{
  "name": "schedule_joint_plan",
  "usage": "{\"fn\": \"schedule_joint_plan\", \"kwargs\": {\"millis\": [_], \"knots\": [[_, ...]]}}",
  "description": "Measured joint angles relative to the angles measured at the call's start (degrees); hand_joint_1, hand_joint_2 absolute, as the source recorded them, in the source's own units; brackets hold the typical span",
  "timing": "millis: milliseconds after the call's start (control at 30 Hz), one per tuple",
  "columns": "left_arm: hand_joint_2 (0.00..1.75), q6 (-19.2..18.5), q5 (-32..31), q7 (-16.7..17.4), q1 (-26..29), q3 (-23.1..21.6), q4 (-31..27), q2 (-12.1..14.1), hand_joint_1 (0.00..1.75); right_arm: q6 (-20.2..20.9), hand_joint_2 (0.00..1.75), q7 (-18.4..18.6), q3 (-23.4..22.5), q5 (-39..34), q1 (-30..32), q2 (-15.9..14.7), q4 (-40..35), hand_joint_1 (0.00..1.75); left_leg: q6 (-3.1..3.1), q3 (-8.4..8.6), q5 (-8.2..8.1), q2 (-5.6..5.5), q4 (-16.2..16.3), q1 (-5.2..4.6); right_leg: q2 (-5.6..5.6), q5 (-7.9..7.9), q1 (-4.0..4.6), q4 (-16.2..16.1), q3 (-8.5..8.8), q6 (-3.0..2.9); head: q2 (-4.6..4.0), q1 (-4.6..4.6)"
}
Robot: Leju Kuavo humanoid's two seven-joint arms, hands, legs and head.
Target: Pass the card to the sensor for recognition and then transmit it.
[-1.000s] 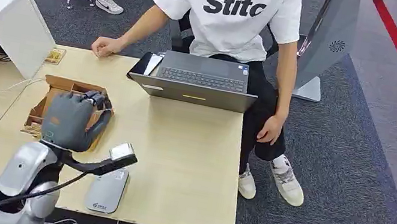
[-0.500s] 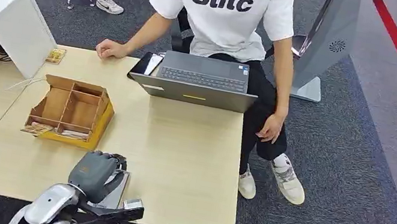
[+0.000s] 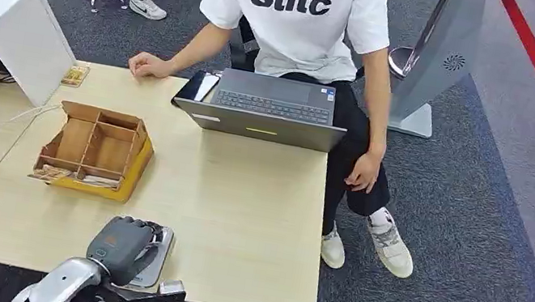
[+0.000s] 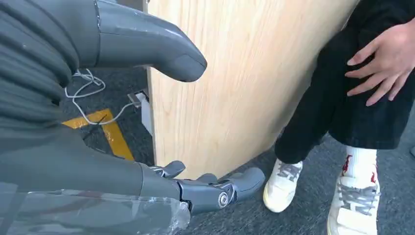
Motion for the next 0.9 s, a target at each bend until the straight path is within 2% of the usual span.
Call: {"fn": "schedule_joint_plan", "kwargs": {"millis": [100,267,400,567,900], "knots": [[1.75,2.45,-0.57,0.09,-0.16,0.79,-0.13,-0.07,1.75,0.02,1.75,0.15,0.09,-0.28,0.01,0.00,-0.02,0.00,-0.03,0.02,0.03,0.00,0.00,0.01,0.01,0.01,0.02,0.00,-0.01,0.00,0.00,0.02],[1.75,3.80,-1.05,0.46,-3.01,3.57,-3.06,-0.63,1.75,0.20,1.75,1.33,0.00,-0.55,0.07,0.04,-0.59,0.00,-0.03,0.02,0.07,-0.04,0.00,0.01,-0.04,0.02,0.03,0.00,-0.01,0.00,0.00,0.04],[1.75,2.88,-1.53,1.09,-8.39,7.16,-5.33,-1.03,1.75,0.37,1.75,2.14,-0.04,0.09,0.09,0.11,-0.96,0.00,-0.03,0.03,0.09,-0.04,0.00,0.01,-0.02,0.06,0.02,0.01,0.00,-0.03,0.00,0.00],[1.75,1.49,-1.64,2.19,-14.03,11.51,-5.46,-1.07,1.75,0.72,1.75,2.67,-0.18,0.88,0.09,0.11,-0.96,0.00,-0.05,0.03,0.11,-0.04,0.01,0.02,-0.02,0.07,0.03,0.02,0.00,-0.03,0.00,0.02],[1.75,-0.79,-0.72,2.93,-17.69,18.60,-3.74,-1.73,1.75,0.98,1.75,2.95,-0.46,1.53,0.09,0.13,-0.85,0.00,-0.07,0.01,0.12,-0.01,0.00,0.04,0.02,0.06,0.07,0.03,-0.03,-0.04,0.00,0.02]]}}
